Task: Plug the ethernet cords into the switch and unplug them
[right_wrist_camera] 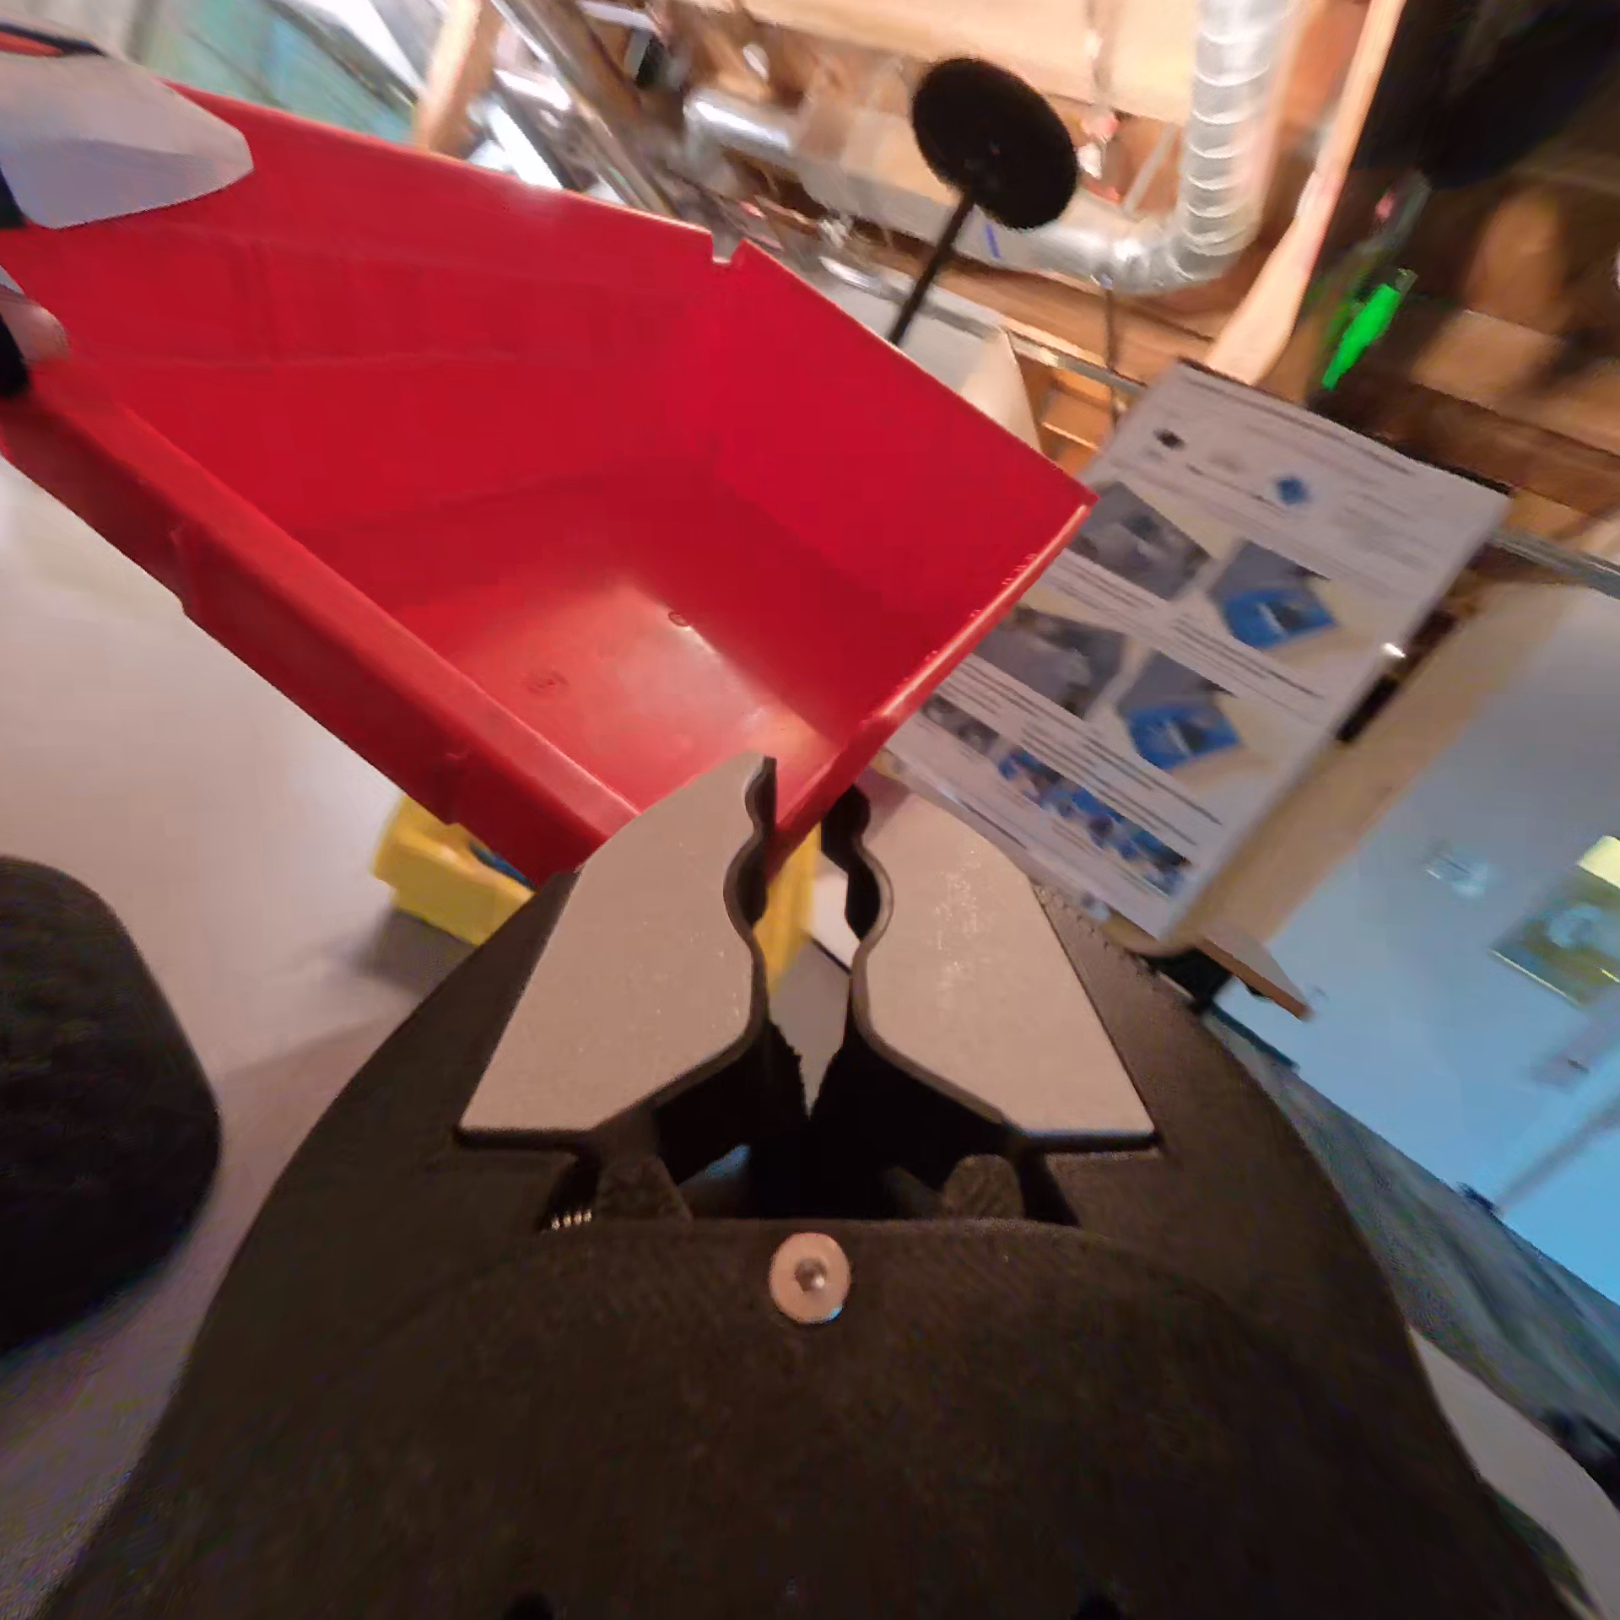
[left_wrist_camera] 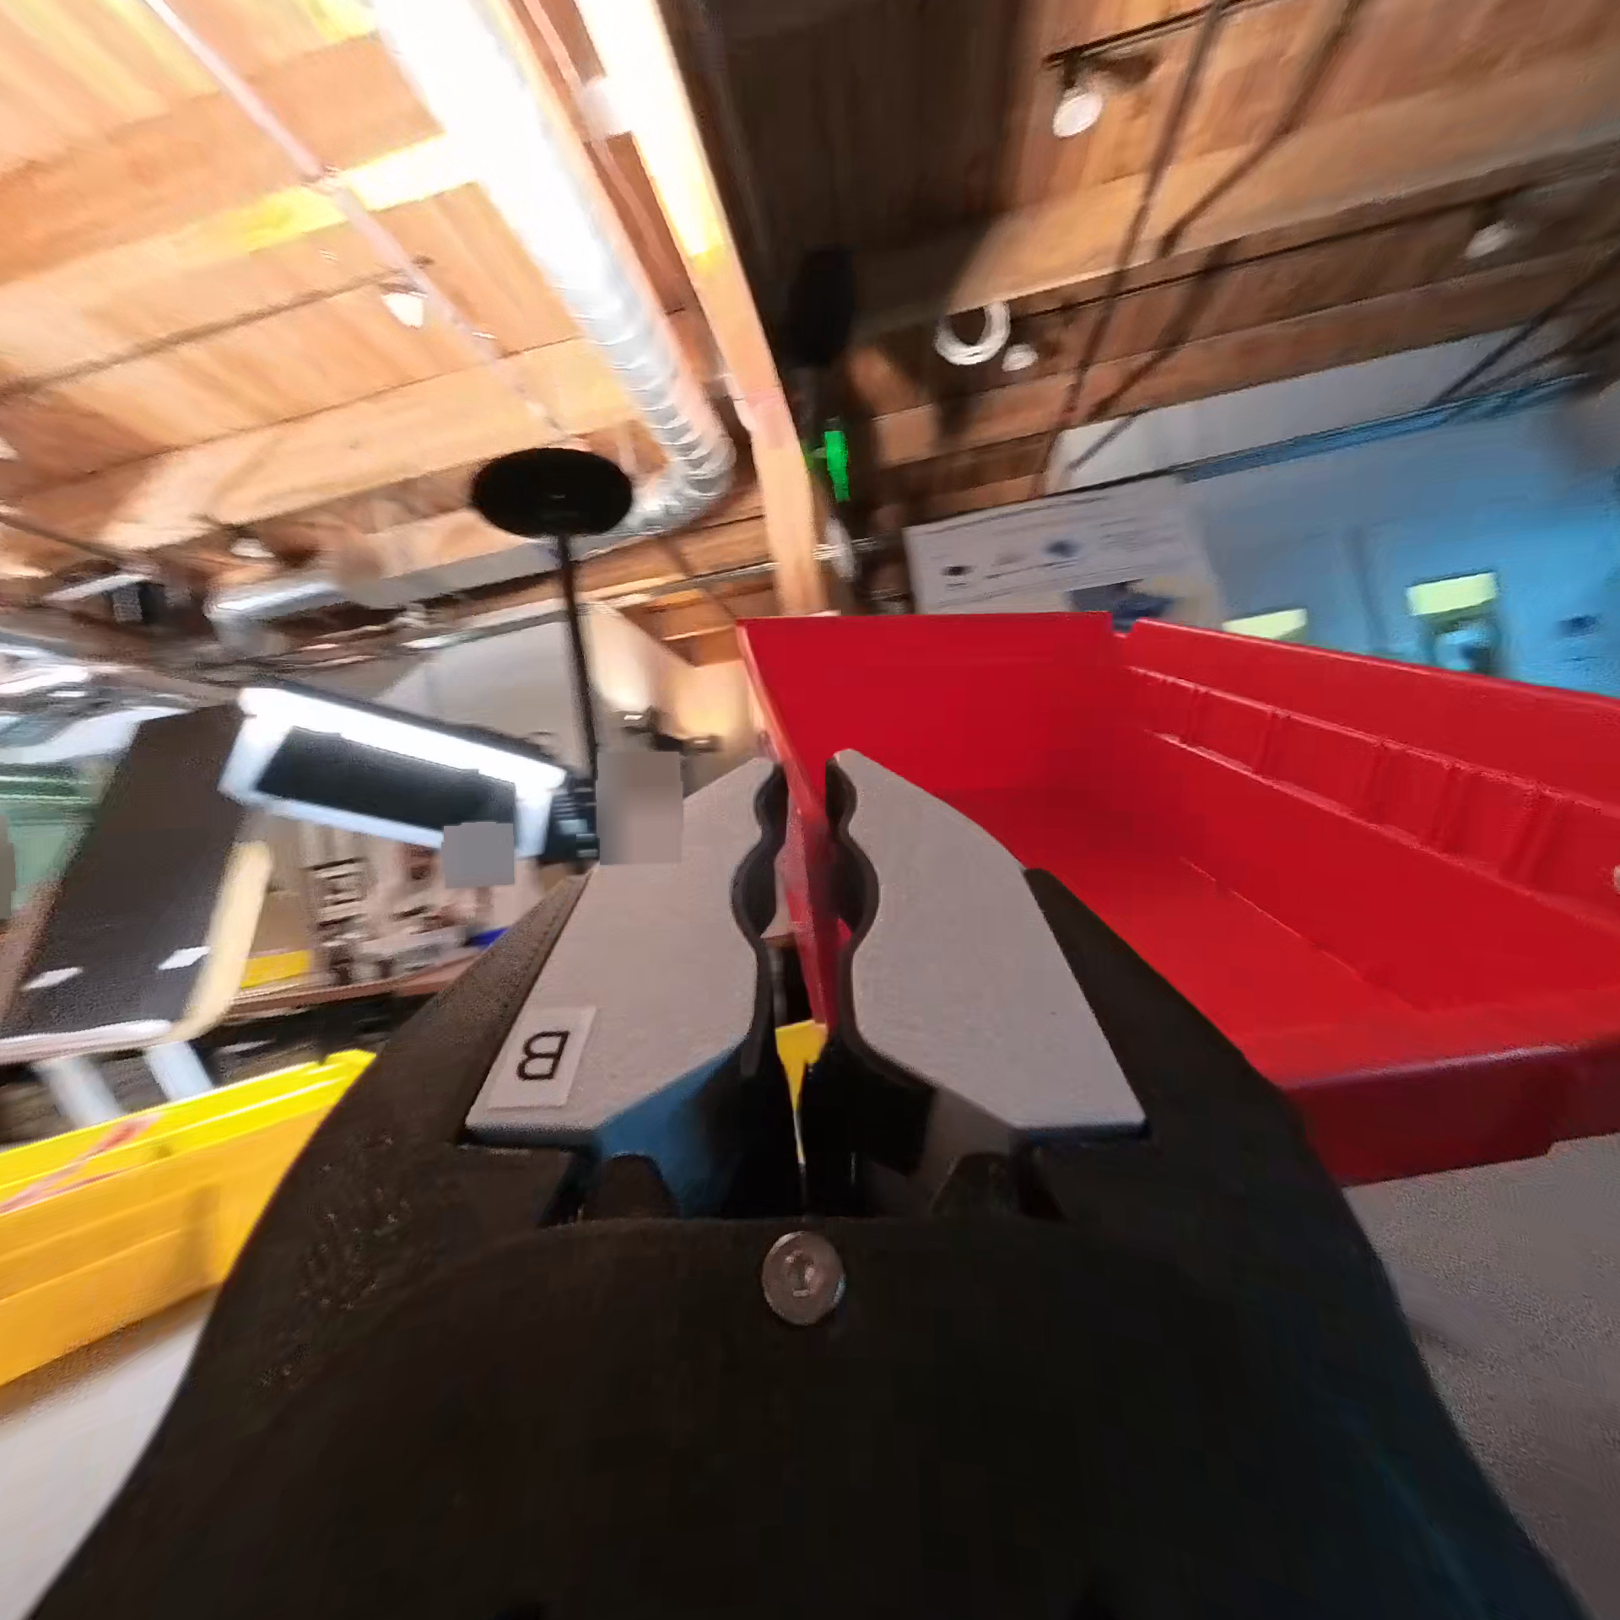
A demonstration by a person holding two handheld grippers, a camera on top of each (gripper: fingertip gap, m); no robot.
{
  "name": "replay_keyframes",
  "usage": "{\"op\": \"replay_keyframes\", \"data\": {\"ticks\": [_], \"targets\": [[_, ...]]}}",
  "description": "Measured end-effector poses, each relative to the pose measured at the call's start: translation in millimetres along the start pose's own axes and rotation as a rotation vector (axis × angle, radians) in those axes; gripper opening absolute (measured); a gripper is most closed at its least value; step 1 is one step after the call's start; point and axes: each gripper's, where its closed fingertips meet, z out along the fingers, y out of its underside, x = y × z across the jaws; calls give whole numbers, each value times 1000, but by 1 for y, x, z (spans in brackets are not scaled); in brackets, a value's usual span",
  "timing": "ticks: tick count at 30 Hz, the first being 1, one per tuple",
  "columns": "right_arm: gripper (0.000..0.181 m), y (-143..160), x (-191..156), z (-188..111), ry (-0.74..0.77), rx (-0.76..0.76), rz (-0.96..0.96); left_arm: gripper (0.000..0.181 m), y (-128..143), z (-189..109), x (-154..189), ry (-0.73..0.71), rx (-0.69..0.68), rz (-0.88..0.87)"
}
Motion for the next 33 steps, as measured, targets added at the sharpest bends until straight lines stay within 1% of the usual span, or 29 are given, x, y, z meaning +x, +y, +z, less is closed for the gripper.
{"op": "replay_keyframes", "data": {"ticks": [3,5,7,12,15,19,22,24,27,31,33], "targets": [[12,33,44,-39,89,-91,-6,8,12,17,70,153,-20,-57],[12,54,66,-63,138,-142,15,9,22,26,110,235,-43,-59],[12,72,84,-82,184,-196,7,8,34,33,146,309,-75,-102],[13,127,122,-119,246,-337,-3,12,71,37,229,484,-197,-151],[13,154,134,-132,279,-407,-36,12,93,36,263,549,-284,-183],[13,183,141,-142,275,-489,-16,13,122,30,291,594,-379,-223],[13,193,144,-148,274,-507,21,16,137,21,302,626,-453,-261],[13,194,146,-151,270,-505,46,18,131,18,305,650,-428,-275],[16,195,145,-154,225,-488,96,23,131,12,308,692,-461,-298],[16,197,146,-156,194,-472,184,23,144,-1,311,786,-606,-352],[17,199,146,-157,188,-475,204,27,151,-7,313,827,-682,-387]]}}
